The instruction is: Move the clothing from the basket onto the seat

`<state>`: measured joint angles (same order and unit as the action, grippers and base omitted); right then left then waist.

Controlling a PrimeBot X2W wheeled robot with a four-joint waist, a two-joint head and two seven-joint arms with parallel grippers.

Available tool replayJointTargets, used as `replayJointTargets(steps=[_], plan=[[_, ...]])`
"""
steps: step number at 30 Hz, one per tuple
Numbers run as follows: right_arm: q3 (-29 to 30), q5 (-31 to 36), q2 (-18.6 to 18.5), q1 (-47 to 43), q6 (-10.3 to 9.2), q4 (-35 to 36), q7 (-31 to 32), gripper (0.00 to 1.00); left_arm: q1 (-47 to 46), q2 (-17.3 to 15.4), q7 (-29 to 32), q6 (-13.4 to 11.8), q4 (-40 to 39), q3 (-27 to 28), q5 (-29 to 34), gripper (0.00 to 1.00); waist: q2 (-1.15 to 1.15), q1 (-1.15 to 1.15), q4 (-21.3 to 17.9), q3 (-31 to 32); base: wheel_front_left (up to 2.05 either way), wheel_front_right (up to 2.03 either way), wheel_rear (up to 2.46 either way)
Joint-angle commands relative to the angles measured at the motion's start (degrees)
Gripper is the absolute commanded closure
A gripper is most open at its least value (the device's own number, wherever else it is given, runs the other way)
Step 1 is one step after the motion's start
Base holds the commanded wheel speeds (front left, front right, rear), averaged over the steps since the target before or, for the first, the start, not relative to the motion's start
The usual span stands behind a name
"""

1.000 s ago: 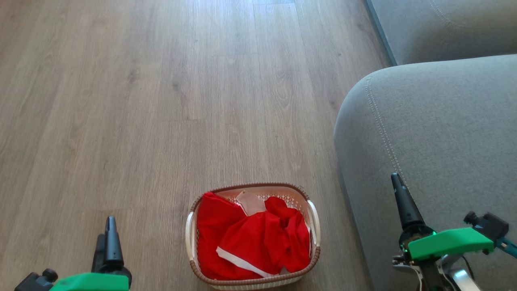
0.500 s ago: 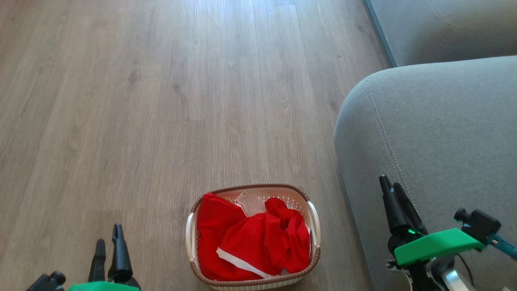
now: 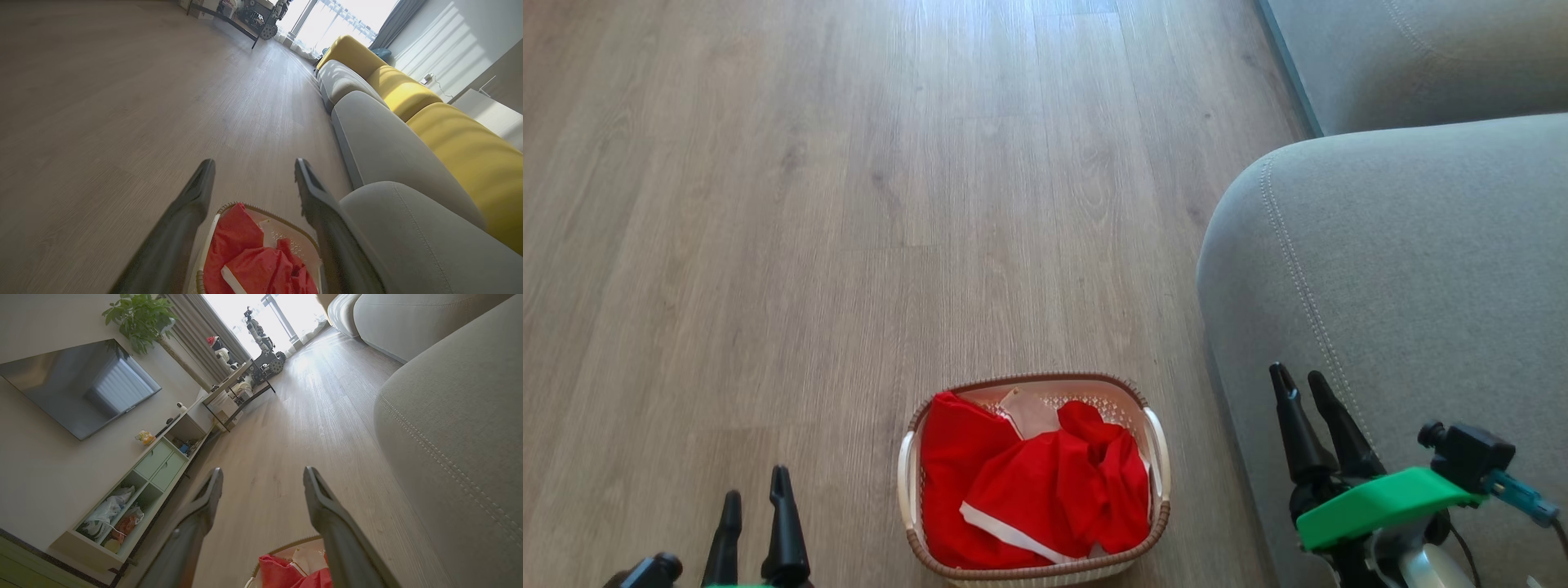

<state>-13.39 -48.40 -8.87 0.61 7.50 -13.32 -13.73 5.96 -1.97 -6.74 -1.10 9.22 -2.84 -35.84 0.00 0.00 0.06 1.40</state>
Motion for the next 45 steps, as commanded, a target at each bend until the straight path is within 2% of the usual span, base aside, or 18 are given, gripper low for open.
replayJointTargets(steps=[1, 45], plan=[[-0.19, 2.11, 0.34, 1.55, -0.01, 1.63, -0.7, 0.0, -0.82, -0.74, -0.95, -0.27, -1.69, 0.9, 1.74, 0.0, 0.0, 0.0, 0.01, 0.03, 0.0, 0.0, 0.0], [3.46, 39.47, 5.93, 0.32, -0.01, -1.12, -1.26, 0.0, 3.19, -0.93, -8.18, -1.18, 0.01, 0.36, 29.72, 0.0, 0.0, 0.0, -0.14, 1.09, 0.0, 0.0, 0.0]])
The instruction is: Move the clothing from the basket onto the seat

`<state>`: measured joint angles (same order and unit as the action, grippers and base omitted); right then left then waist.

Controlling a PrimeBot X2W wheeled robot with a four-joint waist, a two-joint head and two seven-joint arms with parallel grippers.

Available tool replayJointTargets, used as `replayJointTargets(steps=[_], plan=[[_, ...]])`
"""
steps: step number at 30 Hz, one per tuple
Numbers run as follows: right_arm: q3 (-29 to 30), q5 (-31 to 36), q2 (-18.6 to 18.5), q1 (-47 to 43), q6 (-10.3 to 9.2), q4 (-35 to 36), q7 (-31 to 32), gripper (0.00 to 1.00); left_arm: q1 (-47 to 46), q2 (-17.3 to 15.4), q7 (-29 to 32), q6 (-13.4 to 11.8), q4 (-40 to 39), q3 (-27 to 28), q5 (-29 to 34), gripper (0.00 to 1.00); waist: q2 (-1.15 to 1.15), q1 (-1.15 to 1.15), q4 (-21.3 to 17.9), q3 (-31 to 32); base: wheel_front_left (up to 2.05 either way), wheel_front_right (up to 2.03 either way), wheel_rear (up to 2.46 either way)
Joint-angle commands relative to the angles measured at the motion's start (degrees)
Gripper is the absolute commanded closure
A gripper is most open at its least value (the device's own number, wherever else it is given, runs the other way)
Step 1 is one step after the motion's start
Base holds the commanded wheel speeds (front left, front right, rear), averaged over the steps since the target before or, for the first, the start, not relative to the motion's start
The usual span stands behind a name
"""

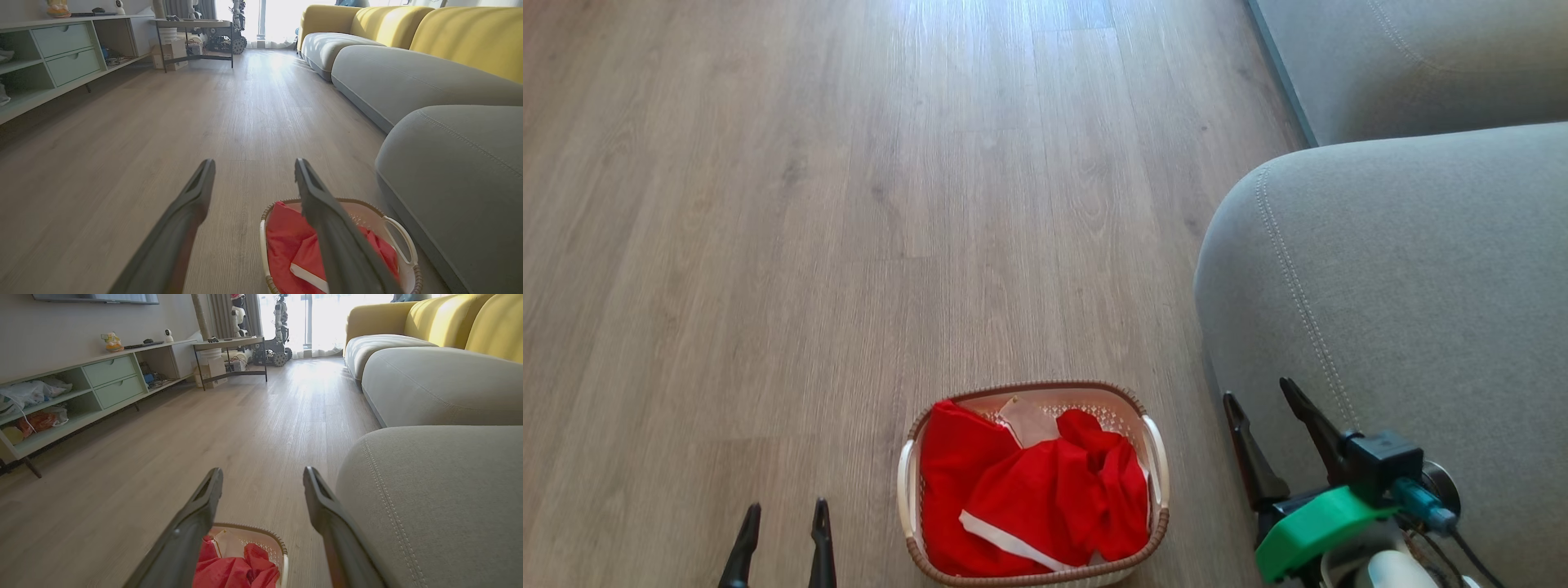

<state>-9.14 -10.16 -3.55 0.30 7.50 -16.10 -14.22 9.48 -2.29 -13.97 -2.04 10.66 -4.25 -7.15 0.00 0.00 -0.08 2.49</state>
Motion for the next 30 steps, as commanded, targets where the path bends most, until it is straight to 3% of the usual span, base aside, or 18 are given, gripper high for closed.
replayJointTargets(steps=[1, 30], plan=[[-0.76, 1.6, 0.68, 0.61, -0.01, 1.63, -0.78, 0.0, -0.29, -0.61, -1.03, -0.28, -1.43, 1.75, 1.3, 0.0, 0.0, 0.0, 0.0, 0.01, 0.0, 0.0, 0.0], [-0.17, 1.39, 0.68, 0.76, -0.01, 1.9, -0.78, 0.0, -0.74, -0.59, -1.03, -0.56, -1.92, 1.81, 1.06, 0.0, 0.0, 0.0, 0.01, -0.82, 0.0, 0.0, 0.0]])
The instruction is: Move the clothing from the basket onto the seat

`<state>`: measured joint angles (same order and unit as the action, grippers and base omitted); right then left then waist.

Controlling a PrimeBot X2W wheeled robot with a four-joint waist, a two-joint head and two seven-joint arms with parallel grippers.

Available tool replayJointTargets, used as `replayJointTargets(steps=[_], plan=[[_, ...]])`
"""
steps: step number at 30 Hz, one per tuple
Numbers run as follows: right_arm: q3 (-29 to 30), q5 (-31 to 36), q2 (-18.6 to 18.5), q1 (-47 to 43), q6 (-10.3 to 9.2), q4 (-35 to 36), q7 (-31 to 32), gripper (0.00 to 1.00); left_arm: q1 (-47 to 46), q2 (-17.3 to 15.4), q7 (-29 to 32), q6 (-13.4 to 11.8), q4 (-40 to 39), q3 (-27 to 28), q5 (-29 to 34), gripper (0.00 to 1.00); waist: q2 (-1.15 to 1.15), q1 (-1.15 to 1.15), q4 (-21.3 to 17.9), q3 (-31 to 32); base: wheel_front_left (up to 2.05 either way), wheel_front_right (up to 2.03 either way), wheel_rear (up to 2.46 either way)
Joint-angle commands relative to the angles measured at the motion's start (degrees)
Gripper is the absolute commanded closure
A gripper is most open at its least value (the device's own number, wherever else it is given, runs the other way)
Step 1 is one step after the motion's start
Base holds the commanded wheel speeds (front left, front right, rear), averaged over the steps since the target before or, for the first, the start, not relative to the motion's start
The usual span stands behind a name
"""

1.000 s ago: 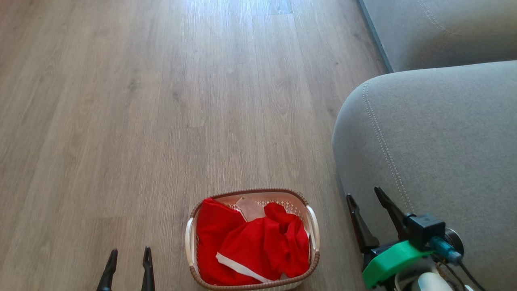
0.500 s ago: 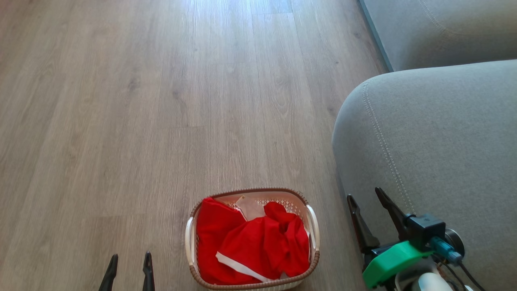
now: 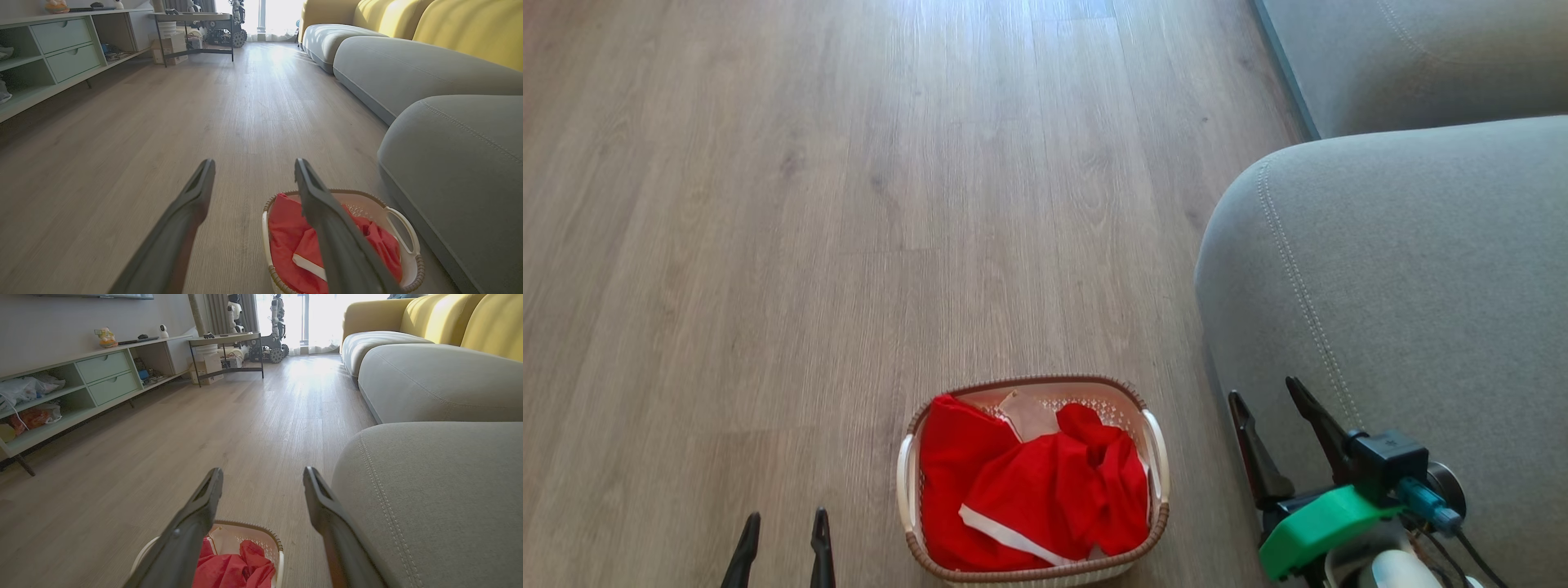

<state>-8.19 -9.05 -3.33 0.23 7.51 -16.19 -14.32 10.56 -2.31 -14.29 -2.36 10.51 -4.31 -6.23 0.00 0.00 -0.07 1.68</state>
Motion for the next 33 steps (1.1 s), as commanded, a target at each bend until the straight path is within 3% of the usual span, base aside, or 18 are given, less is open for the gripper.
replayJointTargets(steps=[1, 13, 33], plan=[[-1.09, 0.3, 0.46, 0.84, -0.02, 2.03, -0.68, 0.0, -1.85, -0.57, -0.71, -0.26, -1.81, 1.85, 0.14, 0.0, 0.0, 0.0, 0.01, -0.07, 0.0, 0.0, 0.0], [0.5, 1.45, 0.46, 1.98, -0.02, 3.07, -0.68, 0.0, -5.36, -0.82, -0.71, 1.58, 1.18, 0.25, 1.69, 0.0, 0.0, 0.0, -0.1, -3.24, 0.0, 0.0, 0.0], [5.3, 4.91, 0.46, 14.22, -0.02, 11.34, -0.68, 0.0, -29.93, -2.68, -0.71, 4.94, 16.66, -5.04, 6.16, 0.0, 0.0, 0.0, -4.37, -27.64, 0.0, 0.0, 0.0]])
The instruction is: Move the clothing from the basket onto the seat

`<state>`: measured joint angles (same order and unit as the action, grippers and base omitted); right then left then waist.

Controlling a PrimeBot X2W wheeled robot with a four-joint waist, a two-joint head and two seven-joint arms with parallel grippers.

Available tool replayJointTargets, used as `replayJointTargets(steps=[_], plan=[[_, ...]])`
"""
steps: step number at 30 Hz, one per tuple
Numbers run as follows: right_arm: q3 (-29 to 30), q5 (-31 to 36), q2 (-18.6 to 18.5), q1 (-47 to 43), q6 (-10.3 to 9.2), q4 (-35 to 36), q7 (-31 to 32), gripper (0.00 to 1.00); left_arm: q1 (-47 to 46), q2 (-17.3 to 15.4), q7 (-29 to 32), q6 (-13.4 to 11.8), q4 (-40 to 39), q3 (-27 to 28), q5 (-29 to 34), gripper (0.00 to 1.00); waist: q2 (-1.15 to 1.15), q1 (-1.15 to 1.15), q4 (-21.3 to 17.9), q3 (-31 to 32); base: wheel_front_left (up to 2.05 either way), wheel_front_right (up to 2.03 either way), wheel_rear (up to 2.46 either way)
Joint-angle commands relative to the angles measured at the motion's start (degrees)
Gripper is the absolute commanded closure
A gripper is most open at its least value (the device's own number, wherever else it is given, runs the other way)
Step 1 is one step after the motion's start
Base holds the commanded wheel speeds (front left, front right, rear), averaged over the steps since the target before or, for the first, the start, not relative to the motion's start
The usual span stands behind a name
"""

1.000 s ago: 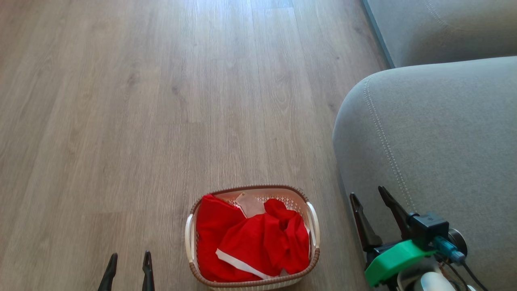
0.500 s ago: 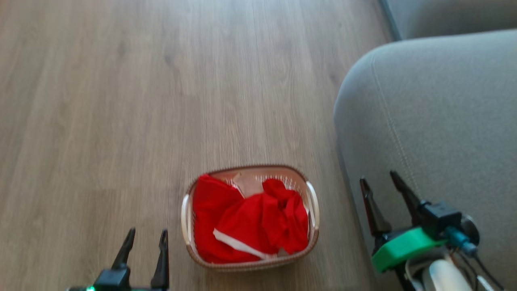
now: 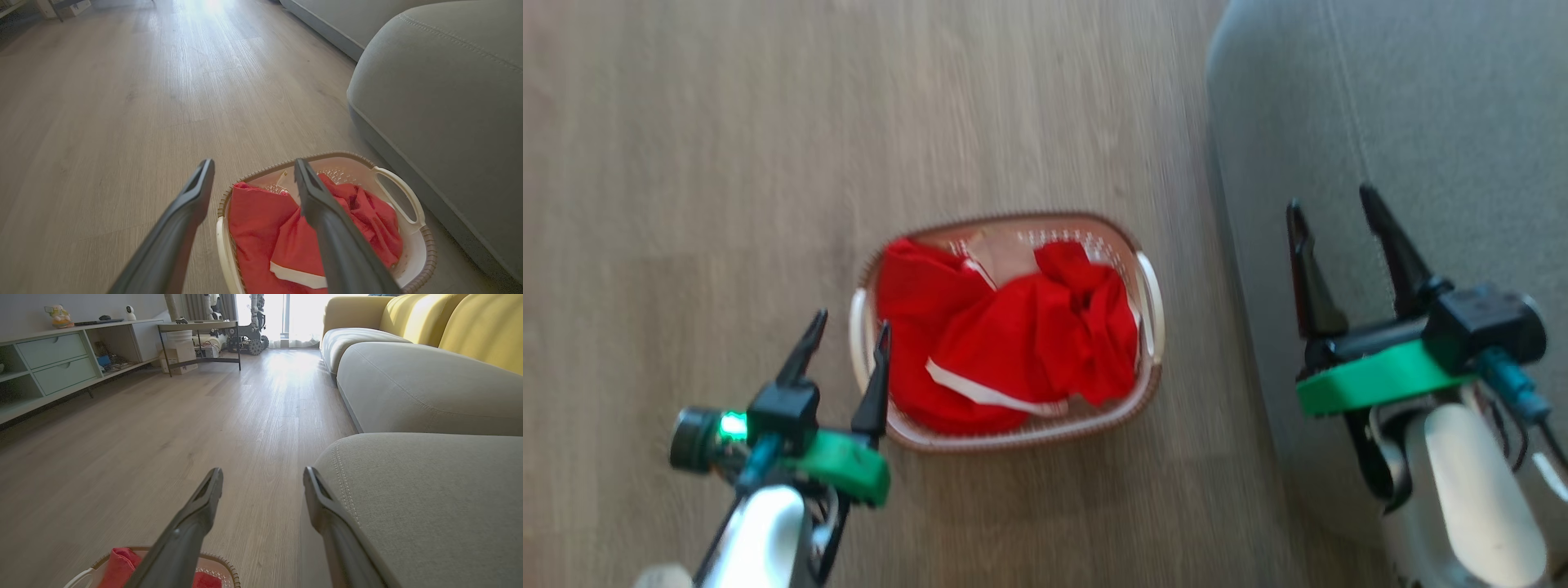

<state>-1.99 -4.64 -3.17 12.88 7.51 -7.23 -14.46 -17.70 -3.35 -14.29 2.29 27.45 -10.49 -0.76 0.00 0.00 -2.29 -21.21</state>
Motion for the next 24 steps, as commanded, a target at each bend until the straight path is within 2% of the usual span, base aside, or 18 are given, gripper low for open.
replayJointTargets(steps=[1, 9, 24], plan=[[-0.69, 0.55, 0.29, 2.07, -0.02, 2.86, -0.54, 0.0, -3.06, -1.89, -0.71, 0.53, 1.06, 0.73, 1.04, 0.0, 0.0, 0.0, -2.49, -5.67, 0.0, 0.0, 0.0], [-0.16, 0.76, 0.29, 3.71, -0.02, 7.17, -0.54, 0.0, -13.95, -3.38, -0.23, 2.68, 13.09, -4.26, 4.72, 0.0, 0.0, 0.0, -4.5, -12.25, 0.0, 0.0, 0.0], [-1.26, -0.41, 0.29, 7.91, -0.02, 12.51, -0.54, 0.0, -30.68, -3.91, 1.94, 3.84, 29.55, -9.45, 8.14, 0.0, 0.0, 0.0, -6.4, -22.17, 0.0, 0.0, 0.0]])
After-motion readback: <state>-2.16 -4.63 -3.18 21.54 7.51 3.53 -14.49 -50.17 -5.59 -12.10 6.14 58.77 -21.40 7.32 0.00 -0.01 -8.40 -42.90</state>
